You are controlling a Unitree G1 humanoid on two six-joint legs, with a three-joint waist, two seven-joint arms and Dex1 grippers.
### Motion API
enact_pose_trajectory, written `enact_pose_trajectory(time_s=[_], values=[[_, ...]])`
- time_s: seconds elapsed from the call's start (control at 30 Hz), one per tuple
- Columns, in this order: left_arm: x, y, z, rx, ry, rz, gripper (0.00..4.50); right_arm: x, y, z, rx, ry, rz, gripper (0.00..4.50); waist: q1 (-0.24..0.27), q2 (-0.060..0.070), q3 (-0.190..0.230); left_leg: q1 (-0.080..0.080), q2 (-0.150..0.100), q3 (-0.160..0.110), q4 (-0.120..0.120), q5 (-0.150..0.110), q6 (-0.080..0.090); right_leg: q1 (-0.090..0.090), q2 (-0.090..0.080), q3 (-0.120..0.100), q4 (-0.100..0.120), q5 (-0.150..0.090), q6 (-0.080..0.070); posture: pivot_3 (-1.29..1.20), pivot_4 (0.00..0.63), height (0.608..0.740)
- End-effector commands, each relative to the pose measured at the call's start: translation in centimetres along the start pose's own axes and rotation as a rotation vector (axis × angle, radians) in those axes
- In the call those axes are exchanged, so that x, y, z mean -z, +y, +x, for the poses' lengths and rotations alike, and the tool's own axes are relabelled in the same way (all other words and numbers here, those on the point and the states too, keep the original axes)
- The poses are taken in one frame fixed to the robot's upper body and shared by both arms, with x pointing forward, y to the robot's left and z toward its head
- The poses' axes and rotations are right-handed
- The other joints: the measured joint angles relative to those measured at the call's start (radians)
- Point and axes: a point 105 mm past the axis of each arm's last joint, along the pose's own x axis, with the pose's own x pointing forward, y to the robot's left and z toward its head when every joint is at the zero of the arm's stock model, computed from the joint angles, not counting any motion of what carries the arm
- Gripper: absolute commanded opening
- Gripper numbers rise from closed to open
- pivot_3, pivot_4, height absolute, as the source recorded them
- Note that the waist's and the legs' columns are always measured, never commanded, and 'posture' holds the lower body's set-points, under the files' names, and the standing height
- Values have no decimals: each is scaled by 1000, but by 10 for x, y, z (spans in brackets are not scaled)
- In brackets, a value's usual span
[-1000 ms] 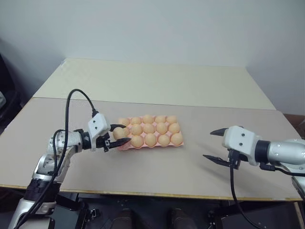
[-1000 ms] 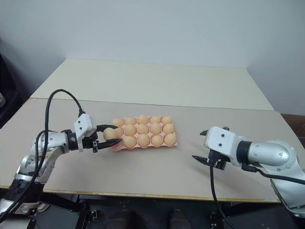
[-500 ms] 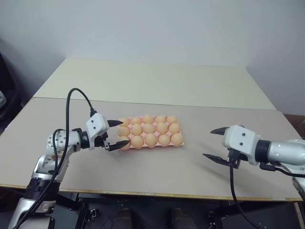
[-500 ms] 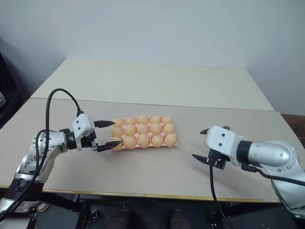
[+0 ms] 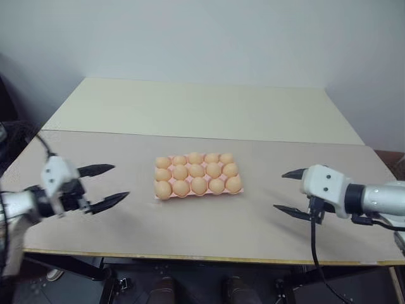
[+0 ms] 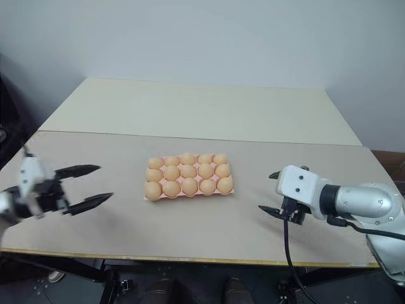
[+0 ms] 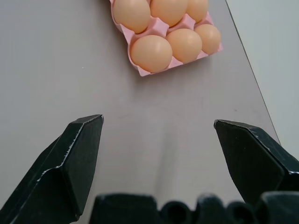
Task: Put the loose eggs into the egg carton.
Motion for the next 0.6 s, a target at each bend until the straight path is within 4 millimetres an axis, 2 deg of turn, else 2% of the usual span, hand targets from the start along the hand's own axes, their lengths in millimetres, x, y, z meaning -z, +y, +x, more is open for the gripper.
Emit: enact_pose_trajectory(time_s=[0.03,0.2,0.33,0.6], values=[[-12,0,-16,-17,11,45,4391,-11,-7,-14,-12,-37,-56,4428,5,0,0,1,0,0,0,-1,-2,0,0,0,0,0,0,0,150,740],[-21,-6,-34,-53,29,44,4391,-7,-11,-28,-61,-42,-54,4428,5,0,0,0,0,0,0,-3,-6,0,0,0,-1,0,0,0,150,740],[-22,-15,-41,-77,28,30,4391,9,-17,-33,-93,-3,-33,4428,5,0,0,0,0,0,0,-3,-5,0,0,0,-1,0,0,0,150,740],[-18,-20,-48,-119,61,14,4391,12,-26,-31,-106,0,-59,4428,3,1,0,1,0,1,0,-3,-6,0,0,0,0,0,0,0,150,740]])
